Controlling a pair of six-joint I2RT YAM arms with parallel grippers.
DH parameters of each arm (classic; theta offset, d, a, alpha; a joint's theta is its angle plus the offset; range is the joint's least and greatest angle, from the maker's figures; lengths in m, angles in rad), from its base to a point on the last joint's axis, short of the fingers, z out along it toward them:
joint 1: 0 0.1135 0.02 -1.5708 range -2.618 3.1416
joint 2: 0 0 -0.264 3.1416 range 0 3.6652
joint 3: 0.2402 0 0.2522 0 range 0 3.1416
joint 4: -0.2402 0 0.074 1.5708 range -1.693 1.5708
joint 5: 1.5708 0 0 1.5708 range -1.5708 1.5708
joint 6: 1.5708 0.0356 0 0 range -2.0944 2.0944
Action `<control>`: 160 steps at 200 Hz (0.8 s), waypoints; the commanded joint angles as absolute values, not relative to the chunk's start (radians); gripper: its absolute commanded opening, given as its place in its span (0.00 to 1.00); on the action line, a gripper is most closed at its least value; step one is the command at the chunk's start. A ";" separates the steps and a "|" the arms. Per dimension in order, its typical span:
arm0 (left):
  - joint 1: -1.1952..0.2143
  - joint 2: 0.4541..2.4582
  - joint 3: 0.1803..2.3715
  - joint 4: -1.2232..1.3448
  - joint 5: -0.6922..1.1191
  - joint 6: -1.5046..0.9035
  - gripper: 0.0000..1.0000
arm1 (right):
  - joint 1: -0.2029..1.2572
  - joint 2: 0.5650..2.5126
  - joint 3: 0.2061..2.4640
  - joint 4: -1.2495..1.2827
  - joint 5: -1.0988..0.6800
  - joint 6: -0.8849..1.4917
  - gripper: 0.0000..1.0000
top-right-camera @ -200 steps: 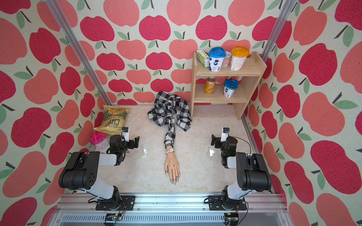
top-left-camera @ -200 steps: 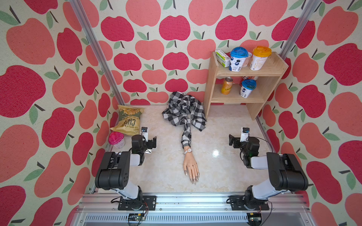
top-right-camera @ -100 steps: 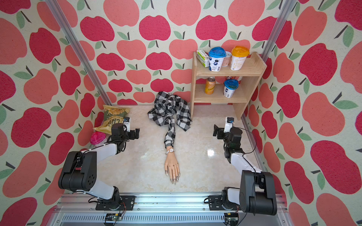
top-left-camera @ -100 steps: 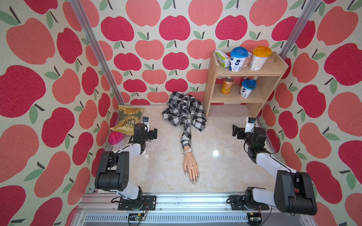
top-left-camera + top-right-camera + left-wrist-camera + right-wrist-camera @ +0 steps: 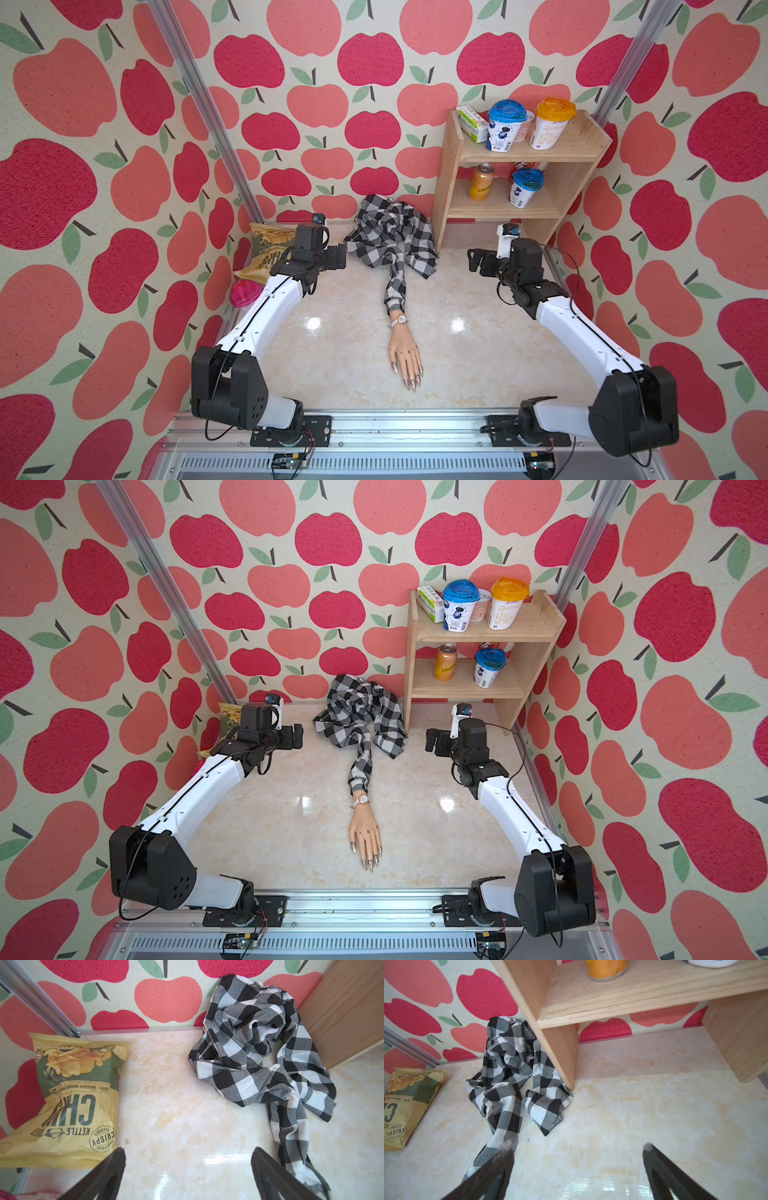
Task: Take off the watch
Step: Adjust the hand at the center of the board.
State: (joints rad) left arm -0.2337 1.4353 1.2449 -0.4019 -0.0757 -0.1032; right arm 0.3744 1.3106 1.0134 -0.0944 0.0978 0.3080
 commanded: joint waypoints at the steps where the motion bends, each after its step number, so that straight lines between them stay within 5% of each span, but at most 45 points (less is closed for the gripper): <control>1: -0.251 1.418 1.286 -0.731 -0.091 -0.238 0.98 | 0.545 1.346 1.164 -0.344 0.362 0.313 1.00; 71: -0.375 1.294 1.253 -0.882 -0.092 -0.320 0.98 | 0.996 1.634 1.474 -0.851 0.654 0.606 0.99; 160: -0.337 1.233 1.215 -0.909 0.044 -0.335 0.98 | 1.223 1.941 1.559 -0.942 0.489 0.918 0.94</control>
State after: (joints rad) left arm -0.3595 1.2732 1.2411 -0.8902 -0.0170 -0.3218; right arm 1.1938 1.8839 1.4990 -0.9005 0.5243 0.8146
